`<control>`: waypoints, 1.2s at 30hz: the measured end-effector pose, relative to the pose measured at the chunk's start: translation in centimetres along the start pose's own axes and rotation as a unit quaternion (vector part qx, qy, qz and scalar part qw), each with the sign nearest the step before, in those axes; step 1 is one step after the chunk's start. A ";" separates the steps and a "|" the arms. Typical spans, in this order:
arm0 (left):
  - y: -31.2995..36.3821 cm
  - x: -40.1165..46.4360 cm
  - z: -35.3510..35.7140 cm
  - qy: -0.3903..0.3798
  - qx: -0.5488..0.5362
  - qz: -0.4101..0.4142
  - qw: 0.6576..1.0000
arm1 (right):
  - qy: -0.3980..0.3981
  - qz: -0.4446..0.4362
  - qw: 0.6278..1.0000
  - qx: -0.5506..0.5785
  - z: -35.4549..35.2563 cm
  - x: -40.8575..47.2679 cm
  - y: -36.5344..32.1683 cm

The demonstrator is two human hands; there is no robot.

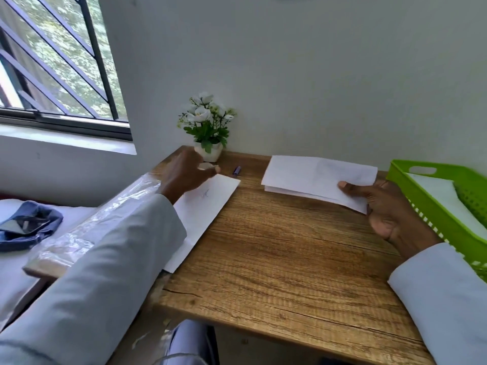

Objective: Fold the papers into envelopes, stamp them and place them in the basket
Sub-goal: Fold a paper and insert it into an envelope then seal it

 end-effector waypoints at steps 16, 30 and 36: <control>-1.5 -0.3 -1.2 -0.067 -0.147 -0.070 0.984 | 0.056 0.082 0.949 -0.299 -2.5 0.9 2.4; 16.3 -6.8 -12.3 0.254 0.102 0.325 0.905 | 0.112 -0.019 0.986 0.120 -2.9 0.2 -2.6; 20.1 -13.3 -0.5 0.167 0.217 0.457 0.847 | 0.147 -0.032 0.978 0.144 -3.6 -0.8 -3.3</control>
Point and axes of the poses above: each hand's wrist, its own x-axis towards the middle knuckle, its own z-axis out of the palm, y = z × x, the point moved 9 cm from there along x, towards the middle knuckle, and after that the axes turned 13 degrees about x, right-handed, at the moved point
